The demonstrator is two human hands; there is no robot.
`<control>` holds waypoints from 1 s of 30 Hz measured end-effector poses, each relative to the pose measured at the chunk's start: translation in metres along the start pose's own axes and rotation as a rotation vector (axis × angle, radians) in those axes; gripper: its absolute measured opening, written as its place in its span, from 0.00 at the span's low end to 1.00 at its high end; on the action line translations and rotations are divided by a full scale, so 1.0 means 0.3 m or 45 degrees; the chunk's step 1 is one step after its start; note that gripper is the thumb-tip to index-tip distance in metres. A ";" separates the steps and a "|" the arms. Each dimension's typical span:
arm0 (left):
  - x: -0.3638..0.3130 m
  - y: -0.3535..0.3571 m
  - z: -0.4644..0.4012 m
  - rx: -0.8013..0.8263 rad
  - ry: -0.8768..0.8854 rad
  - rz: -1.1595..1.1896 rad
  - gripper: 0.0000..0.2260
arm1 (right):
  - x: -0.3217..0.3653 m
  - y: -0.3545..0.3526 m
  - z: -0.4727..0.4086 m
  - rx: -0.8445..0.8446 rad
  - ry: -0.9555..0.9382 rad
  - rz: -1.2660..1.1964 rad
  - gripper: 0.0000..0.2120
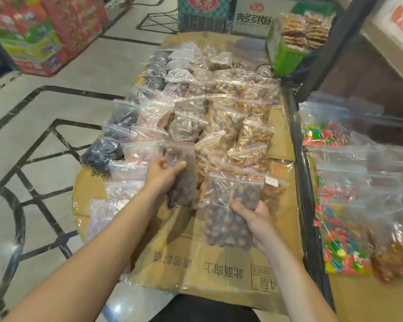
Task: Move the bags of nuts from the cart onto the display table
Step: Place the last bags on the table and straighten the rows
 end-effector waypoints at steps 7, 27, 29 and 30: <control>-0.058 0.066 -0.201 -0.027 -0.098 -0.110 0.17 | 0.062 -0.018 -0.099 0.028 -0.023 0.068 0.20; -0.147 -0.121 0.019 0.281 0.600 -1.283 0.23 | -0.050 0.234 -0.070 -0.012 0.062 0.109 0.21; -0.143 -0.166 0.037 0.264 0.681 -1.371 0.22 | -0.077 0.313 -0.107 -0.030 0.125 0.223 0.37; -0.146 -0.184 0.045 0.257 0.727 -1.399 0.21 | -0.091 0.350 -0.132 -0.030 0.162 0.268 0.43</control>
Point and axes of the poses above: each hand's wrist, its own z-axis away from the middle knuckle, its own y-axis out of the palm, x = y × z, the point moved 5 cm from there along -z, towards the middle knuckle, and after that the axes turned 2 degrees about x, right-handed, at the moved point
